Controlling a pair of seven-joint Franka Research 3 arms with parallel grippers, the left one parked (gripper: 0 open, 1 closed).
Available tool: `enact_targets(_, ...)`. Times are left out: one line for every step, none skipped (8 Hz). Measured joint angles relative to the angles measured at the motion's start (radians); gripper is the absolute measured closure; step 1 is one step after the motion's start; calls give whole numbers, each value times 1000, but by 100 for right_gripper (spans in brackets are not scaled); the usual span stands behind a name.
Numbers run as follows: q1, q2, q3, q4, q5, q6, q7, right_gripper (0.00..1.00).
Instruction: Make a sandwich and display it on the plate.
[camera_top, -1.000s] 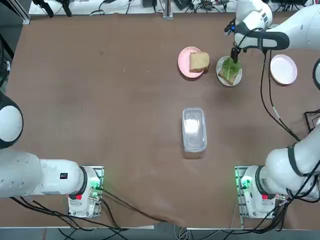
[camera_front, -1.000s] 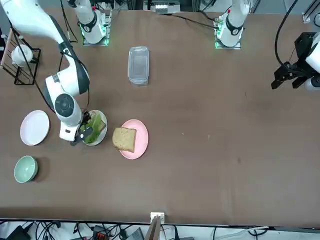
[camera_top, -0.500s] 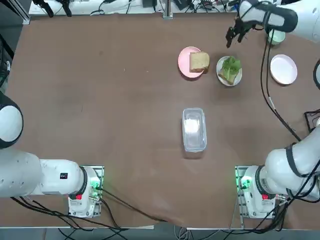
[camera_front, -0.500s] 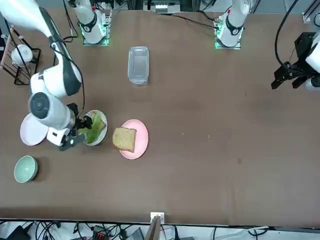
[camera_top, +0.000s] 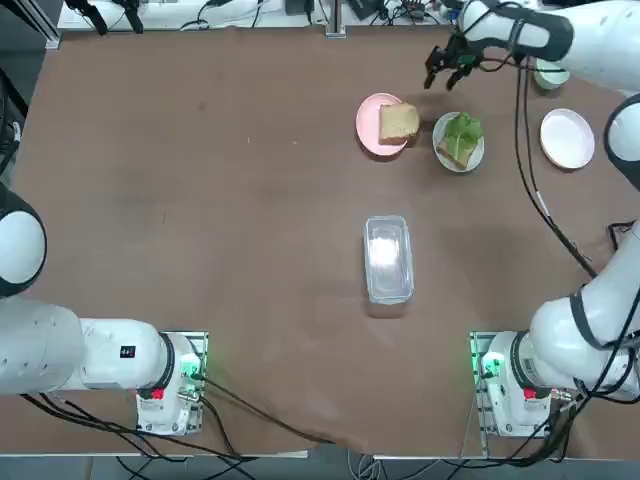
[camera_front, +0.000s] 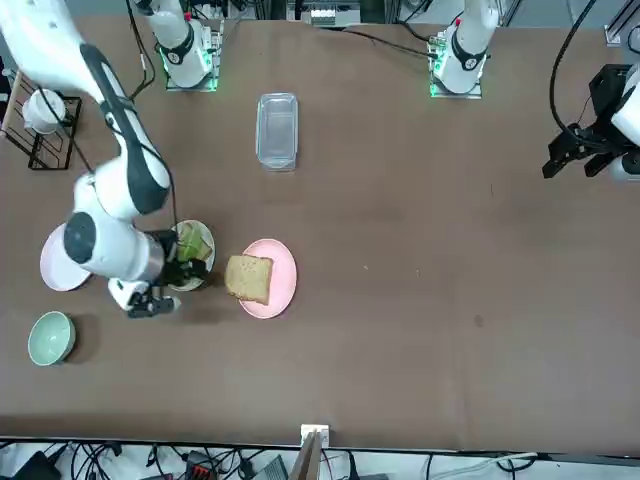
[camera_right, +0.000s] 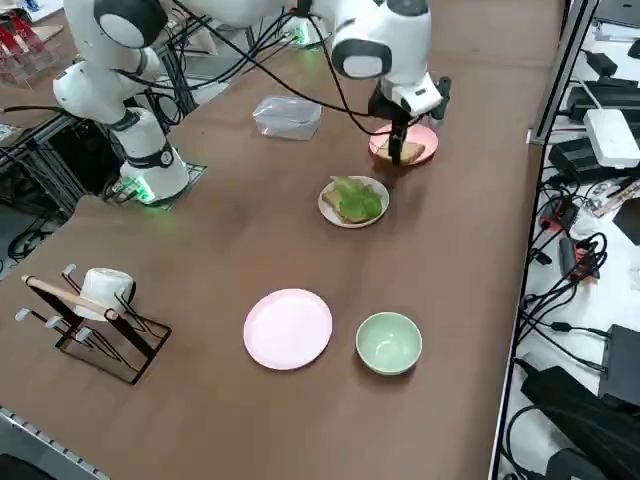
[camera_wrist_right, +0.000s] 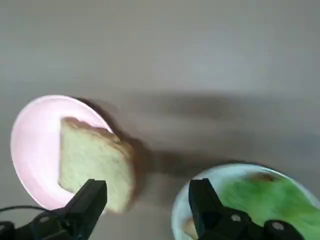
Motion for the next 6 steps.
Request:
enact_targets(7,41,0,4,21,40,2,0)
enact_targets(16,68,0,10,50,75,4,0)
enact_targets(26,87,0,13,78,104,8,0)
enact_targets(33,102,1,13,93,119,13,0)
enact_targets(36,115,1,13,107,122,16,0)
enact_targets(37,124,1,13,118,123,16,0)
